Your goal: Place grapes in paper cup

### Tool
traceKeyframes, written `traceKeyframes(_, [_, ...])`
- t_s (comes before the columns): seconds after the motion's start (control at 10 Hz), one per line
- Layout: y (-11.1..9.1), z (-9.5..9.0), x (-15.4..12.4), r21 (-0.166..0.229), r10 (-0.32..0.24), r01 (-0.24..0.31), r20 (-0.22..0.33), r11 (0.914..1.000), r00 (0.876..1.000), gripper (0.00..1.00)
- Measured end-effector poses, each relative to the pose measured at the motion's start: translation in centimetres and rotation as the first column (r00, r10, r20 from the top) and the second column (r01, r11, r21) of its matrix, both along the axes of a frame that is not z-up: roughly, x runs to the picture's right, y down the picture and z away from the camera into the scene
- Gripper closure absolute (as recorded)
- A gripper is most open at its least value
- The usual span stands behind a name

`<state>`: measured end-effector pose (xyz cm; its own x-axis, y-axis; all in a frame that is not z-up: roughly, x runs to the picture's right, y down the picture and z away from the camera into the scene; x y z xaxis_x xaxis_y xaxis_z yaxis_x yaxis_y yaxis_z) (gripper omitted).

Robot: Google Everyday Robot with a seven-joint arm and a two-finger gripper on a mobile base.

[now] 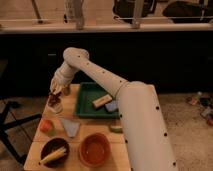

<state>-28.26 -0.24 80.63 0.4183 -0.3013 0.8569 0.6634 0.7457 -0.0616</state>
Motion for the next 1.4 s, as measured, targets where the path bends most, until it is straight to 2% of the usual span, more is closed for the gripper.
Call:
traceKeyframes(0.4, [0.0, 0.0, 0.0, 0.0, 0.0, 0.0, 0.0, 1.0, 1.0, 0.57])
traceKeyframes(0.5, [0.01, 0.0, 0.0, 0.0, 0.0, 0.0, 0.0, 1.0, 1.0, 0.52])
traceKeyframes(0.7, [0.0, 0.0, 0.0, 0.0, 0.0, 0.0, 0.0, 1.0, 1.0, 0.27])
traceKeyframes(0.9, [0.01, 0.0, 0.0, 0.0, 0.0, 0.0, 0.0, 1.0, 1.0, 0.2])
traceKeyframes(1.4, [0.0, 0.0, 0.0, 0.0, 0.0, 0.0, 0.0, 1.0, 1.0, 0.2])
